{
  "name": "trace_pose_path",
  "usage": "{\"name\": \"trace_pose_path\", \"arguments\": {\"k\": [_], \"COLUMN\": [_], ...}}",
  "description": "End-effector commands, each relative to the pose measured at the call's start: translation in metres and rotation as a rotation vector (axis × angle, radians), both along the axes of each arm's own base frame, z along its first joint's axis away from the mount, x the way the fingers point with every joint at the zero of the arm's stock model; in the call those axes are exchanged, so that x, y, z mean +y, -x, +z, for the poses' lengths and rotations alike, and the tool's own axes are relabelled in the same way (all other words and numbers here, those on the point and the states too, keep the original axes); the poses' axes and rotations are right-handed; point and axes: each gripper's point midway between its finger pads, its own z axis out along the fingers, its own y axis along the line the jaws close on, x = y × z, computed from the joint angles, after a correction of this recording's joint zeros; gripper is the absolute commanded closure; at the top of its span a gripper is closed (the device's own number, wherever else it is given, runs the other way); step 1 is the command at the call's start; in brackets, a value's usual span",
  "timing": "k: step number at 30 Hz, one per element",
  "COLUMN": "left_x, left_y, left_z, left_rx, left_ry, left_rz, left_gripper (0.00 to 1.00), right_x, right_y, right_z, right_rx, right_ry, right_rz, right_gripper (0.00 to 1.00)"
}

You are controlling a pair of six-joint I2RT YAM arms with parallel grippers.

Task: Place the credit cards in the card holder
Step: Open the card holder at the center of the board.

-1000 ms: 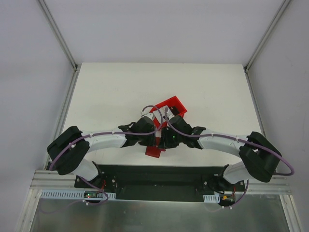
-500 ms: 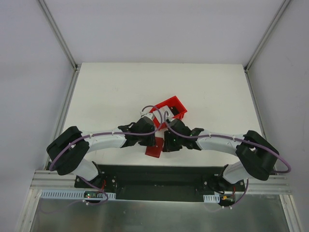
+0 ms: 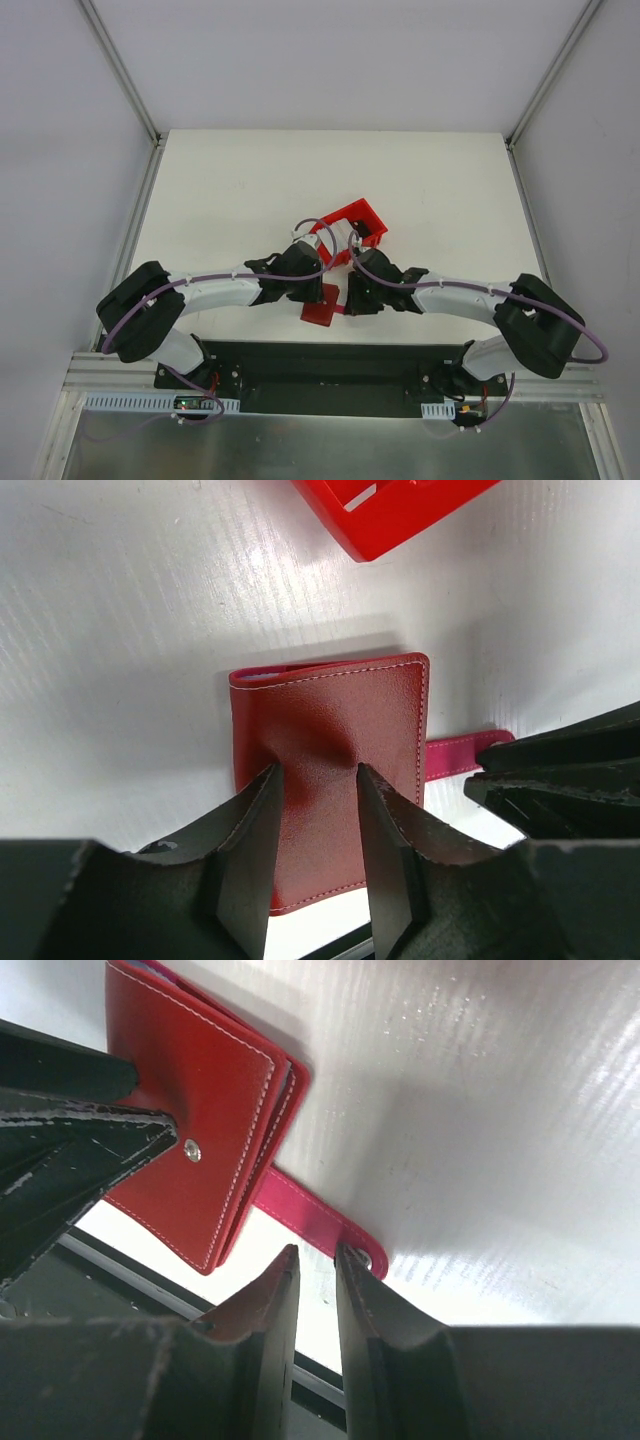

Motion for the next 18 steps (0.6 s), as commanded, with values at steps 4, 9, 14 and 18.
{"name": "trace_pose_path", "arguments": {"k": [4, 9, 14, 18], "left_x": [0.011, -0.007, -0.017, -0.027], "left_y": [0.009, 0.01, 0.016, 0.021], "left_z": [-0.011, 0.009, 0.013, 0.013], "left_rx": [0.02, -0.042, -0.055, -0.052], "left_ry": [-0.06, -0.036, -0.094, -0.151], "left_rz": [-0.038, -0.134, -0.217, -0.267], "left_gripper": [0.59, 0.42, 0.36, 0.35], "right_x": [-0.029, -0.025, -0.027, -0.027], "right_y": [0.009, 0.012, 0.011, 0.011], "right_z": [-0.01, -0.019, -0.022, -0.023], "right_rx": [0.016, 0.052, 0.05, 0.051], "right_ry": [0.089, 0.092, 0.102, 0.102], "right_rz": [-0.028, -0.017, -0.033, -0.04], "right_gripper": [0.76, 0.76, 0.76, 0.76]}}
